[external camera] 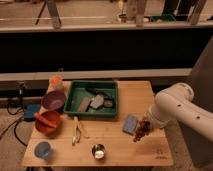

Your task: Place grapes in table surface

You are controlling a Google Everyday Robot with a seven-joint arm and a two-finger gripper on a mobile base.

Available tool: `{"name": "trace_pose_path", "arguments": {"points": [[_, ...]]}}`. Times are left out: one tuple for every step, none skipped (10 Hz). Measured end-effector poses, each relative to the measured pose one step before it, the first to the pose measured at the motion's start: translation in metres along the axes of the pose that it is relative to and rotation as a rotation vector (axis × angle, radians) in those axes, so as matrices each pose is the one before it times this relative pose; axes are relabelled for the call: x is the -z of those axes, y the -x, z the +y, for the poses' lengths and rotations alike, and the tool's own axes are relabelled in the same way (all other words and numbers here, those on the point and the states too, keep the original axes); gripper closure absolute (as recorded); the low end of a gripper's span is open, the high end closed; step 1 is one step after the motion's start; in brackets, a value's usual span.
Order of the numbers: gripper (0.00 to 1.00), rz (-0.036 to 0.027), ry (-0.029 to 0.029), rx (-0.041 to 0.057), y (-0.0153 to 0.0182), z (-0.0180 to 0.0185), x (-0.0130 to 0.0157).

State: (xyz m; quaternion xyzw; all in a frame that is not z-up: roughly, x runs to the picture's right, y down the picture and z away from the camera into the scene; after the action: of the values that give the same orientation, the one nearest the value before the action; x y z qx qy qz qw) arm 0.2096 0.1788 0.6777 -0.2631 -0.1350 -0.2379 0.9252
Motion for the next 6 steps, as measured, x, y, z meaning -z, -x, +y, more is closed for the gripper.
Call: {"name": "trace_pose_path", "arguments": {"points": [[1.00,-0.01397,-0.00601,-0.00107,-0.00080,0.00139,0.00136],[1.00,-0.00789,0.00151,0.00612,-0.00054,-0.00009,-0.00237],[1.00,-0.00453,0.00701,0.00989,-0.00128,0.00010,-0.00742],[1.00,-0.00535,0.00587,0.01179,-0.00284,0.00070,-0.01290],[1.00,-0.00133,0.00481,0.00929,-0.00467,0.00294,-0.01392],[1.00,-0.00318,0.00421,0.00945,-0.00469,0.00397,-0.01606]]}}
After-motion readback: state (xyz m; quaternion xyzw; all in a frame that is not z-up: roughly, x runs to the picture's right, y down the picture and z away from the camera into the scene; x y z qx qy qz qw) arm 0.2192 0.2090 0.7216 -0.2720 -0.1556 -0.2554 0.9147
